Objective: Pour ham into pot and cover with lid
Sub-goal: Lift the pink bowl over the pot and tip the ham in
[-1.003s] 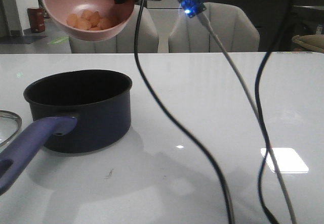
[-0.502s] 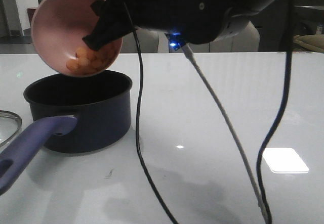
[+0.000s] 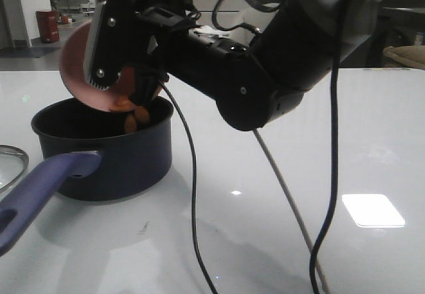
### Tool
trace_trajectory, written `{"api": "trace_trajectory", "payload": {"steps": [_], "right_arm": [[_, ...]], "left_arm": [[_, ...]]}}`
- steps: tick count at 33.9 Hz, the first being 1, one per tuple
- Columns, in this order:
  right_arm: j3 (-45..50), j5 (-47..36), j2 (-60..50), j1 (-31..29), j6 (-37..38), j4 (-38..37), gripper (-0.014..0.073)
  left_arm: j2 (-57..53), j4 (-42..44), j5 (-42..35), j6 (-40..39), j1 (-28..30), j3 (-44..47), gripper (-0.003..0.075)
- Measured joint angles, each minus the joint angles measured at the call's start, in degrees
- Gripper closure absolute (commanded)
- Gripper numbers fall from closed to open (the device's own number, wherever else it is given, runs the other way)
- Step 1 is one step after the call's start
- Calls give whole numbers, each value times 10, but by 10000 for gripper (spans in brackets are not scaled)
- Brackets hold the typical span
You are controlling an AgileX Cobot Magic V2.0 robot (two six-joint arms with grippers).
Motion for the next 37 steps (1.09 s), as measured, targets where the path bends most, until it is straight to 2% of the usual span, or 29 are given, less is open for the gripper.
{"api": "trace_trajectory", "payload": {"steps": [7, 11, 13, 16, 19, 21, 23, 27, 32, 37], "right_arm": [[0, -4, 2, 0, -11, -15, 456], [0, -4, 2, 0, 39, -13, 456], [0, -4, 2, 0, 102, -4, 456], [0, -4, -2, 0, 233, 20, 456], [0, 0, -22, 0, 415, 52, 456], [0, 24, -43, 0, 497, 61, 456], [0, 70, -67, 0, 578, 69, 456], [0, 210, -119, 0, 653, 77, 456], [0, 418, -189, -4, 672, 87, 456], [0, 596, -261, -39, 674, 89, 456]], "left_arm": [[0, 0, 0, 0, 0, 0, 103], [0, 0, 0, 0, 0, 0, 103], [0, 0, 0, 0, 0, 0, 103], [0, 0, 0, 0, 0, 0, 103], [0, 0, 0, 0, 0, 0, 103], [0, 0, 0, 0, 0, 0, 103], [0, 0, 0, 0, 0, 0, 103], [0, 0, 0, 0, 0, 0, 103], [0, 0, 0, 0, 0, 0, 103], [0, 0, 0, 0, 0, 0, 103]]}}
